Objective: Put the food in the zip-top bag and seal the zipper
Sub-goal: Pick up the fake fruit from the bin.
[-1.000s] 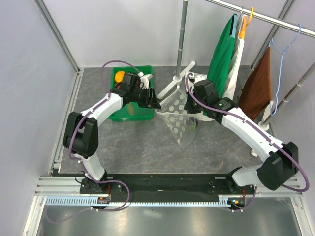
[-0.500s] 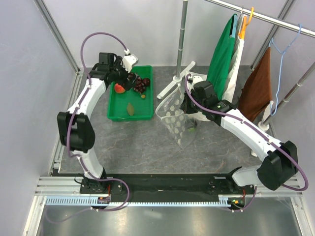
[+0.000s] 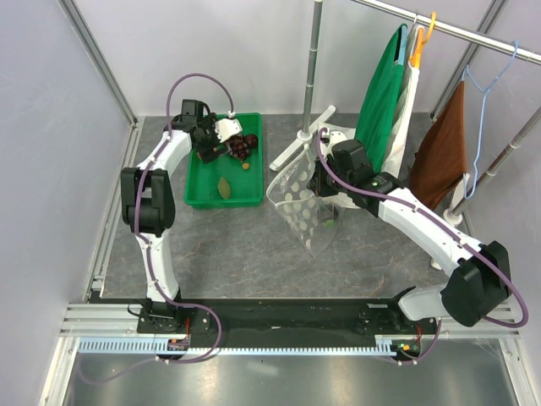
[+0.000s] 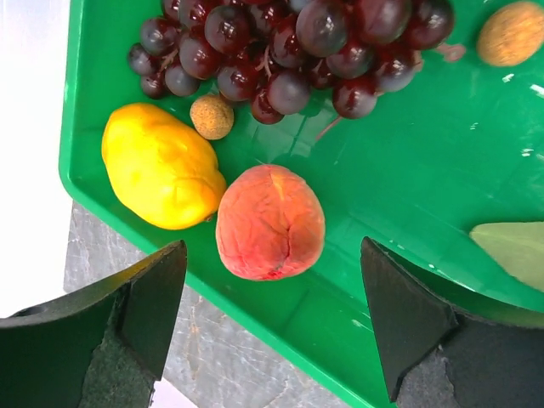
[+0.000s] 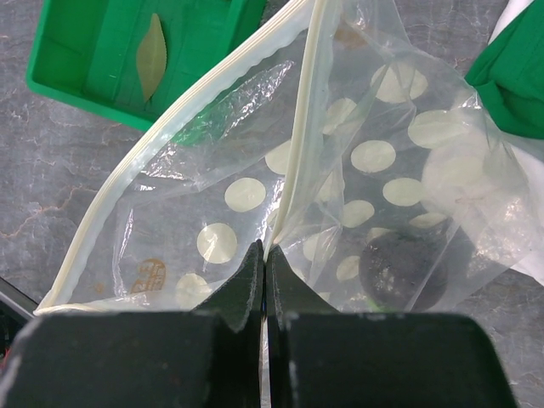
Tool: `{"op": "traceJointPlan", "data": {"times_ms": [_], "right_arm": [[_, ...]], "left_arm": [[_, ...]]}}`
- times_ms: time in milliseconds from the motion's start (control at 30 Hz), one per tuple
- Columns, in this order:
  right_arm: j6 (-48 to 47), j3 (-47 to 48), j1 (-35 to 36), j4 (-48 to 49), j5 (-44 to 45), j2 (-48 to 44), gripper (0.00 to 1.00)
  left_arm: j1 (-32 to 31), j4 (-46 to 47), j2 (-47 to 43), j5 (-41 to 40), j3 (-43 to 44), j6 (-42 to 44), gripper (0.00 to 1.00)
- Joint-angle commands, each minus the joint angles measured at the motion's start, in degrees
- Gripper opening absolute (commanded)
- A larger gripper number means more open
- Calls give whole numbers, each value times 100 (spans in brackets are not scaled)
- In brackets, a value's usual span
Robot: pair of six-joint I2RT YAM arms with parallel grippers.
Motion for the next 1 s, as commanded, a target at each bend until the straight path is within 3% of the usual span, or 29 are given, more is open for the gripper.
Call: {"op": "traceJointPlan", "data": {"times_ms": [0, 400, 667, 767, 967], "right_arm": [[41, -10, -7, 209, -60, 19, 0], [85, 95, -7, 200, -96, 150, 0], [102, 130, -7, 174, -148, 159, 0], [85, 130, -7, 156, -157, 124, 0], [207, 86, -7, 104, -288, 1, 0]], "left_arm": [[6, 130, 271, -245, 288, 516, 89], [-2, 147, 597, -518, 253, 657, 86], [-73, 16, -42, -149, 226, 271, 50], [-143, -291, -465, 289, 252, -158, 43], [-169, -661, -2073, 2687, -132, -1730, 40]]}}
